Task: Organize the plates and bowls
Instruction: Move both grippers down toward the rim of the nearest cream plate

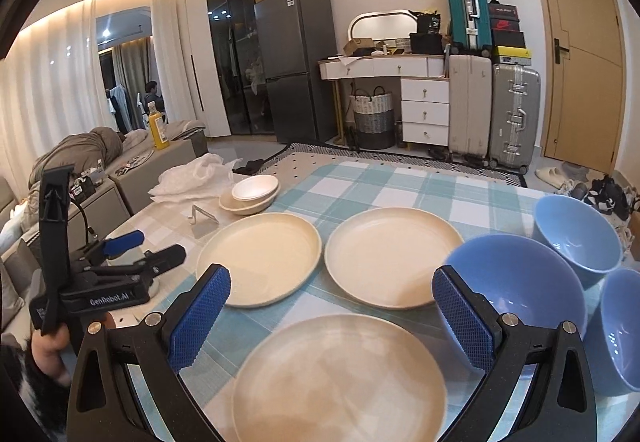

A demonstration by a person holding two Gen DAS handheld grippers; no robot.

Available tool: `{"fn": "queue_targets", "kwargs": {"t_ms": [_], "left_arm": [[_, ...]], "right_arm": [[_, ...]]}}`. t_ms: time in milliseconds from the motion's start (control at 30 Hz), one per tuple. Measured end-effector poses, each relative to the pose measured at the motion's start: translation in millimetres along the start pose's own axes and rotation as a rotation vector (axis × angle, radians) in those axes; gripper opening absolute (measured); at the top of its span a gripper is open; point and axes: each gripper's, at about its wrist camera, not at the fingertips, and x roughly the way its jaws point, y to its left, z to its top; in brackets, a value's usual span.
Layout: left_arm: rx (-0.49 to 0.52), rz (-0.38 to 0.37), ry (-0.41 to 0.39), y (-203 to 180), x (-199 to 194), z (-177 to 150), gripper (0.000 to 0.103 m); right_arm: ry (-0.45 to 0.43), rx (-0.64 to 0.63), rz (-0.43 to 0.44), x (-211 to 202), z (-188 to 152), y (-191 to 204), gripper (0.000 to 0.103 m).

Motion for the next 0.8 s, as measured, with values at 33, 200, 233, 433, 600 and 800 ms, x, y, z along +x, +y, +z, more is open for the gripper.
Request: {"fn": "queue_targets", "kwargs": {"t_ms": [33,200,233,433,600,800], "left_arm": [[-0.003,0.006,0.007,1.5,3.8,0.6,0.101],[-0.007,0.011,0.046,8.8,22.3,4.4,0.101],[-0.004,0.017,0.052,9.8,26.1,4.9,0.101],[-0.048,-0.001,0.079,23.6,46.7,9.7,0.101],[-0.059,0.034,0.116,37.9,65.8,14.9,0.101],[-0.071,0.038,0.160,51.2,96.1,19.0,0.095]], "right_arm": [[0.007,-0.001,0.003,6.9,4.4,1.9,0.103],[0.043,0.016,0.046,31.3,13.8,11.7,0.103],[0.053,0.018,0.047,36.5,14.7,12.4,0.103],[0.118,0.058,0.036,70.0,15.1,9.8,0.103],[0.160,0.068,0.050,94.0,12.6,10.7,0.103],[0.202,0.087,0.063,121.5,8.0,7.7,0.103]]}}
